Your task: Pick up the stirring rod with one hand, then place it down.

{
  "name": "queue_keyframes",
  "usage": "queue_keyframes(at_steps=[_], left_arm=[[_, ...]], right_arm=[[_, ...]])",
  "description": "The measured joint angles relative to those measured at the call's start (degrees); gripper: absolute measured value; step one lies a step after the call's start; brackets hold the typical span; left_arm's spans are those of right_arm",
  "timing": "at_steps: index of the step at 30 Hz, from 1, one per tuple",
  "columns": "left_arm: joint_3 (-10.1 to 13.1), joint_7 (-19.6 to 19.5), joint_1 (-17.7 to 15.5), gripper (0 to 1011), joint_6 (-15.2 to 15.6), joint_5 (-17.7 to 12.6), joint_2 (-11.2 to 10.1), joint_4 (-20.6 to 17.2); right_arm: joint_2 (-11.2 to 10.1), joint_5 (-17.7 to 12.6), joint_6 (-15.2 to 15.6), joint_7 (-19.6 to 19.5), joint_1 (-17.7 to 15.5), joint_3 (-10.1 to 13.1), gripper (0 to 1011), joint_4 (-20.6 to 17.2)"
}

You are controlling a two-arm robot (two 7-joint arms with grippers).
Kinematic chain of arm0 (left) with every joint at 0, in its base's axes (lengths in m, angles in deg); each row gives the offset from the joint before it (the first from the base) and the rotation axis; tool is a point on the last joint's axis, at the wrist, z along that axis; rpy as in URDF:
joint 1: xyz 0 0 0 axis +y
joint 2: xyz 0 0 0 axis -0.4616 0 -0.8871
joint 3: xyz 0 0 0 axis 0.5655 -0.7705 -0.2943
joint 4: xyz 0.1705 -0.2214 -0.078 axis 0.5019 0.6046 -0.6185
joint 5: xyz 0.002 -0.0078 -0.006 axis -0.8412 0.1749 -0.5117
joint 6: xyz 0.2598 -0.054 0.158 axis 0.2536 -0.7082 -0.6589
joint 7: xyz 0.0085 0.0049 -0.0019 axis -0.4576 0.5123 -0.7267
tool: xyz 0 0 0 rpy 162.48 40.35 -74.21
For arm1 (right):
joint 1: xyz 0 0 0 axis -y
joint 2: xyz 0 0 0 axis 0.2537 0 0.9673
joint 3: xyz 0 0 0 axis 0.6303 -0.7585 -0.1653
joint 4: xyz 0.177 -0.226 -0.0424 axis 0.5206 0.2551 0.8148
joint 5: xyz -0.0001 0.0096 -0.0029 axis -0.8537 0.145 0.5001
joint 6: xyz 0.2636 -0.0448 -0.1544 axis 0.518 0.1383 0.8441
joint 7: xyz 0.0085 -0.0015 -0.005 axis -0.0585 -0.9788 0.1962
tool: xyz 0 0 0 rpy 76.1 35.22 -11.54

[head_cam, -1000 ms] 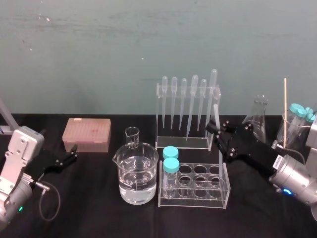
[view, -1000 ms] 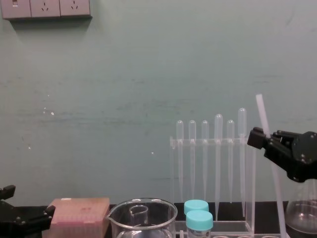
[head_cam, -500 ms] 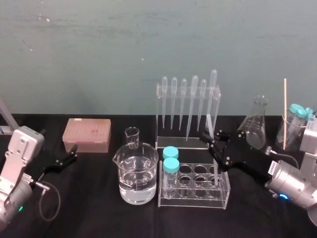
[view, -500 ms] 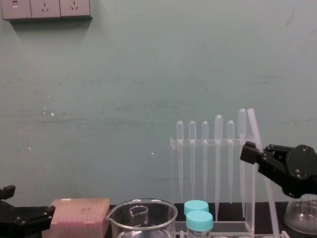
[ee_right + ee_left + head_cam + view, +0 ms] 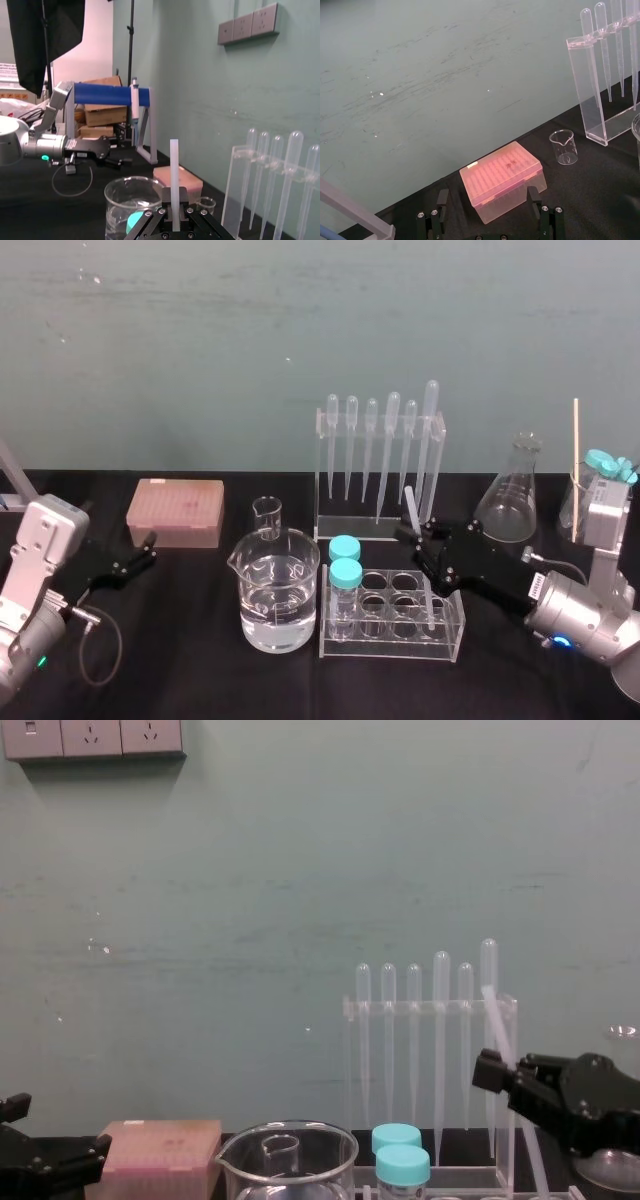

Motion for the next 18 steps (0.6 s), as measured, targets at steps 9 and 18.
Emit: queue_keyframes(at_steps=[9, 18], left_arm=[[0.00, 0.00, 0.00, 1000, 0.00, 0.00, 0.00, 0.00], [0.00, 0.00, 0.00, 1000, 0.00, 0.00, 0.00, 0.00]], right_arm=[[0.18, 1.17, 0.99, 0.30, 1.23, -1.40, 67, 2.84], [0.05, 2.19, 2.56, -1.08, 1.40, -1.89, 67, 3.34]])
